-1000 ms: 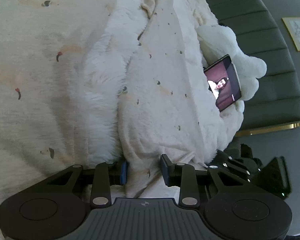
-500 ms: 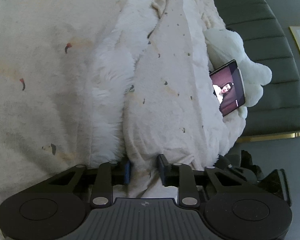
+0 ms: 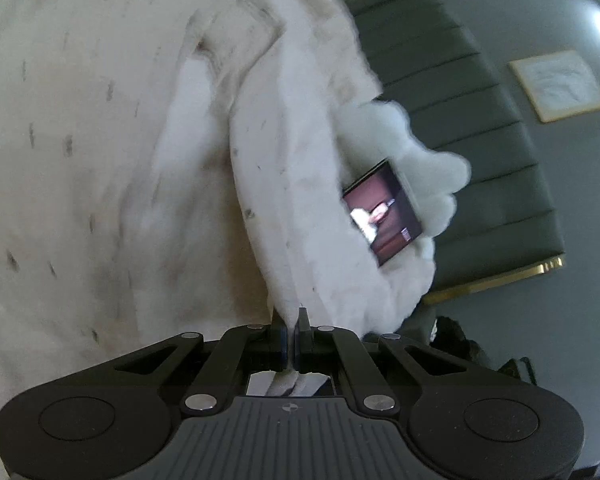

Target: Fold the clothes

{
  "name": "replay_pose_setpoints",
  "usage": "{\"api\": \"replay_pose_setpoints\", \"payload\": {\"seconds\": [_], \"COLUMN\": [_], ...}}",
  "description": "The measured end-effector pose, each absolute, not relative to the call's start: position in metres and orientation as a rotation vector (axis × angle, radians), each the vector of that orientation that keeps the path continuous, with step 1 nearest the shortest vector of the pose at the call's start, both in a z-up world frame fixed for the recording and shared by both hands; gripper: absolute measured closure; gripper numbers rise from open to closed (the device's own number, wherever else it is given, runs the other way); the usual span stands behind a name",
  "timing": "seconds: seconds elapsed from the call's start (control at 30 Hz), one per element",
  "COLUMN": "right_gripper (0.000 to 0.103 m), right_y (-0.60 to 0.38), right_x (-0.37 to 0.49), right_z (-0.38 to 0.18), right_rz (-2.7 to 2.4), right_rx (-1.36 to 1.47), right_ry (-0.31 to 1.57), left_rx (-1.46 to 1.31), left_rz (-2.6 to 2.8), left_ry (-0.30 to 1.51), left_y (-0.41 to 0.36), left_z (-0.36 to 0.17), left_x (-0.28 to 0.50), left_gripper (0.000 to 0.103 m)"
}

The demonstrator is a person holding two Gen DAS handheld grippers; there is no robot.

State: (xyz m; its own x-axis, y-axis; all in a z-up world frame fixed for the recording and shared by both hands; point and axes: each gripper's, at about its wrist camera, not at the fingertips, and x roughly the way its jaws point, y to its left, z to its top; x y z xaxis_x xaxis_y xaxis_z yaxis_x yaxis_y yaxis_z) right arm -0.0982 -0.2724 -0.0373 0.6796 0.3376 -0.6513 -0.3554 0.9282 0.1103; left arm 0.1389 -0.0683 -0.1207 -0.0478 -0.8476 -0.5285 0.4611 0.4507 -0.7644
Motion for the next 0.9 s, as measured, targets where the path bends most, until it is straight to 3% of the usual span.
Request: {"api": "replay_pose_setpoints", "payload": {"seconds": [0.17, 0.5, 0.73, 0.9], "right_gripper": [0.101, 0.101, 0.101, 0.100], "right_y": [-0.210, -0.101, -0.074, -0.076], "right_x": [-0.096, -0.086, -0.088, -0.091], "right_z": [-0.022, -0.072, -0.106, -0.123], "right_rz": [0.507, 0.802, 0.860, 0.868], "right_rx": [-0.207, -0.578, -0.886, -0.909], "right_ry": [0.652, 0.633, 0.638, 0.690], "left_rx": [-0.338, -0.310, -0.064, 0.043], "left_rz": [-1.012, -0.771, -0.705, -0.696], "left_ry": [1.151, 1.137, 1.177, 1.212], "left_y": [0.012, 0.139, 0.124, 0.112], "left_z": [-0.102, -0.117, -0.145, -0.168], "left_x": [0.129, 0.088, 0.065, 0.067], "left_gripper": [0.102, 0.102, 0.102, 0.101]}}
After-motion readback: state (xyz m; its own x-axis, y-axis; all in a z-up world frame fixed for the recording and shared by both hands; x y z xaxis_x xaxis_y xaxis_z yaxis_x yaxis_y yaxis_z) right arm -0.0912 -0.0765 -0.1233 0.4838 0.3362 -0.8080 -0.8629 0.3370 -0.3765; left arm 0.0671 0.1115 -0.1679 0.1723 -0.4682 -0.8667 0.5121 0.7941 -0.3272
